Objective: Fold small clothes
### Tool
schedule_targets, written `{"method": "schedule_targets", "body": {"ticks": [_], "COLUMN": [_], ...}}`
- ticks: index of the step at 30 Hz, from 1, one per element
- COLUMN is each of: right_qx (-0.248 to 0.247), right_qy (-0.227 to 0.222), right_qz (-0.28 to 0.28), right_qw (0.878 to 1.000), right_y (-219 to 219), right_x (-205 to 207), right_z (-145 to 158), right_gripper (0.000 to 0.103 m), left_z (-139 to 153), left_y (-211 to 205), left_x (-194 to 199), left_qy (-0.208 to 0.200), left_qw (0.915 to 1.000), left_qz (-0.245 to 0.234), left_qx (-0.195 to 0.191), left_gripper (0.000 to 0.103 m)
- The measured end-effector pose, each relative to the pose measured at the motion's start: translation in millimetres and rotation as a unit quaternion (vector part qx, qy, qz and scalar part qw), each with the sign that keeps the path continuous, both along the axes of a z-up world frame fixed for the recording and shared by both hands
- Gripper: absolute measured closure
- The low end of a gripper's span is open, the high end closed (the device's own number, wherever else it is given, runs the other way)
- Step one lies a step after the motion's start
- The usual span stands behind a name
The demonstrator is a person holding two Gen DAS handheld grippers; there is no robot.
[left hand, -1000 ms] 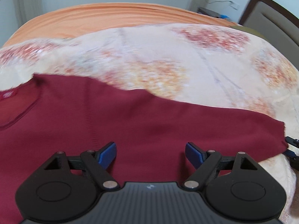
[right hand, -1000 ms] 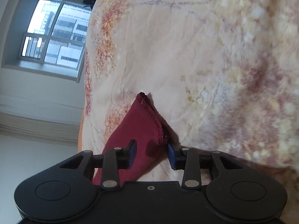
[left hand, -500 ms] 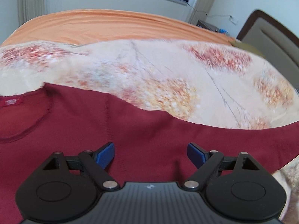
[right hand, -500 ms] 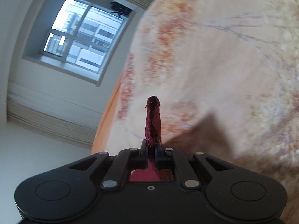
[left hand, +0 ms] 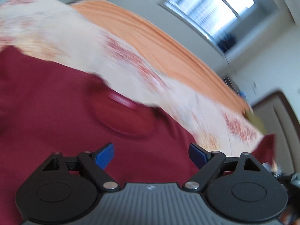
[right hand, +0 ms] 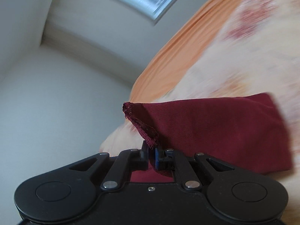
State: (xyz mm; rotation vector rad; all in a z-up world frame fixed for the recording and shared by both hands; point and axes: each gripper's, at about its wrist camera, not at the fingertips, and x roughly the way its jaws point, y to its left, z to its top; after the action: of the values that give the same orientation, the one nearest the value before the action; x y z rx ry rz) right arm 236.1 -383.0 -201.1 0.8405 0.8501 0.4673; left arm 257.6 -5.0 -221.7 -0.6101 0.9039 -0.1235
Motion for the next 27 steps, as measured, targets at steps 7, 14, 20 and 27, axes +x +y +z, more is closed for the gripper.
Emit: {"method": "schedule_targets", "body": {"ticks": [7,14,20,27], "right_qx": [-0.086,-0.104,-0.108,-0.13], "right_qy": [0.034,0.056,0.062,0.071], "right_qz": [0.093,0.108,0.061,0.037], "right_qw": [0.991,0.987,0.99,0.988], "right_y": [175,155,66,10], "right_x": [13,-30,-78,-114], "right_z": [-57,-71,-47,-35], "right_gripper": [0.095,0.069,0.062,0.062], "left_z": [-8,-40,-65,-93], "left_y": [96,85,32,13], "left_x": [-15,-14,4,13], "left_qy": [0.033,0.042,0.053,0.077], "left_qw": [0.9987,0.9985,0.992,0.9874], "left_qz": [0.026,-0.031,-0.081,-0.098], "left_qx": [0.029,0.014,0.08,0.097], "left_gripper": [0.013,0.013,0.024,0.036]}}
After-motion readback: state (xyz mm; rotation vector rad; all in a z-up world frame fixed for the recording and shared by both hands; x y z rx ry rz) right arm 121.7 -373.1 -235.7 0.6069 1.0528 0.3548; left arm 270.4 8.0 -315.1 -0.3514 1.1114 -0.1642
